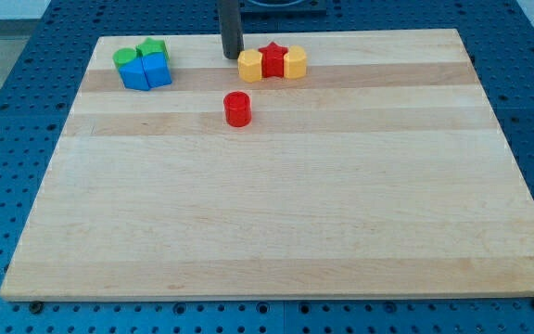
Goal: Push the red circle towards the yellow hexagon
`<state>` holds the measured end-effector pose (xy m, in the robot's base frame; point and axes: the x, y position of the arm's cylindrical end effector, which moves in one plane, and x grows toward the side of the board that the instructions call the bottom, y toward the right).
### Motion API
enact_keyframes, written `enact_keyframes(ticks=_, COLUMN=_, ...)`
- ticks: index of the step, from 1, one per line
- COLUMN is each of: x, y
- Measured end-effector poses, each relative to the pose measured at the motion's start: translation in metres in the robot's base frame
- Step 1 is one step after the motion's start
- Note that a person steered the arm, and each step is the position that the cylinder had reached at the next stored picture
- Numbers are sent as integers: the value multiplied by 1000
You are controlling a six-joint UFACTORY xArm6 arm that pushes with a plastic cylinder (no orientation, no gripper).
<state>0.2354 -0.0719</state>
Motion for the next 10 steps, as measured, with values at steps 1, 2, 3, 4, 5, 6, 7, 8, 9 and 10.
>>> enact_keyframes(ticks=1, x=-9, y=-27)
enact_keyframes(ticks=2, x=48, y=-37)
enact_keyframes(ticks=3, x=60, y=-37)
enact_keyframes(ticks=4, x=98, y=-25)
enact_keyframes(ticks=5, x=139, y=-8)
enact_keyframes(ticks=6, x=142, y=-8)
enact_keyframes(ticks=7, x=201, y=-8)
enact_keyframes(ticks=8, x=231, y=-8)
enact_keyframes(ticks=9, x=185, y=2)
enact_keyframes(ticks=10, x=154, y=10)
